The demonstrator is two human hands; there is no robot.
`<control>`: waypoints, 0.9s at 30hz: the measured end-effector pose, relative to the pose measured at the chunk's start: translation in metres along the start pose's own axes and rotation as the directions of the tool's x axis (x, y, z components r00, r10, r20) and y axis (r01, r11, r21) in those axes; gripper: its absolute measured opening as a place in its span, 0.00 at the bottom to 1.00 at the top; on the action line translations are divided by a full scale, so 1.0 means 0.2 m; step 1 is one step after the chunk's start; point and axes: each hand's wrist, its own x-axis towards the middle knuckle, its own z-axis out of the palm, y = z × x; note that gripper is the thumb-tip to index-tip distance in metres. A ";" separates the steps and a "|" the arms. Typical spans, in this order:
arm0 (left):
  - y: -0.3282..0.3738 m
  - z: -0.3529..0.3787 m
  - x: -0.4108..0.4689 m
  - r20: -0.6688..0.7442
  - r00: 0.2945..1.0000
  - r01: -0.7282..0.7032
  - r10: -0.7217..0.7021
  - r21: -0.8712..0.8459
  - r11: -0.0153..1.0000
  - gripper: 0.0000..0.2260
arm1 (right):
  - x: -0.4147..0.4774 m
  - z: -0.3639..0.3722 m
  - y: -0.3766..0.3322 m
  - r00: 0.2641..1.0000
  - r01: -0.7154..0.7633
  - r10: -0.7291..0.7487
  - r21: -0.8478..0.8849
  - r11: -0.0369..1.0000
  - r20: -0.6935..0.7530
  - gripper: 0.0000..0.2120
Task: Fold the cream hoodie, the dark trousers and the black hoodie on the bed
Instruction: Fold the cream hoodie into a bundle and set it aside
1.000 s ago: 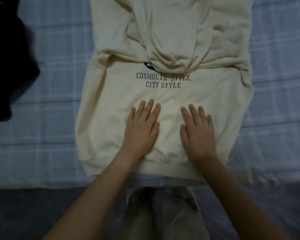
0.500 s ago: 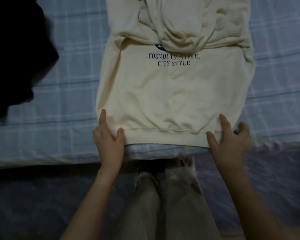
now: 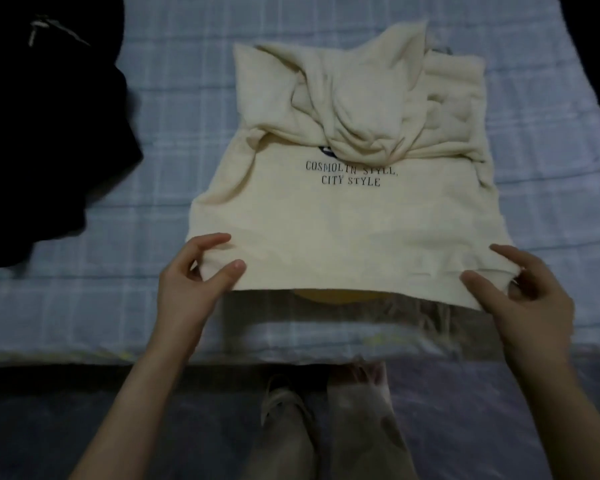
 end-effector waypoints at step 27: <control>0.16 0.81 1.70 0.040 0.998 0.039 -0.046 0.171 0.984 0.19 | 1.76 0.62 -0.08 0.995 -0.008 0.002 0.064 0.998 0.104 0.26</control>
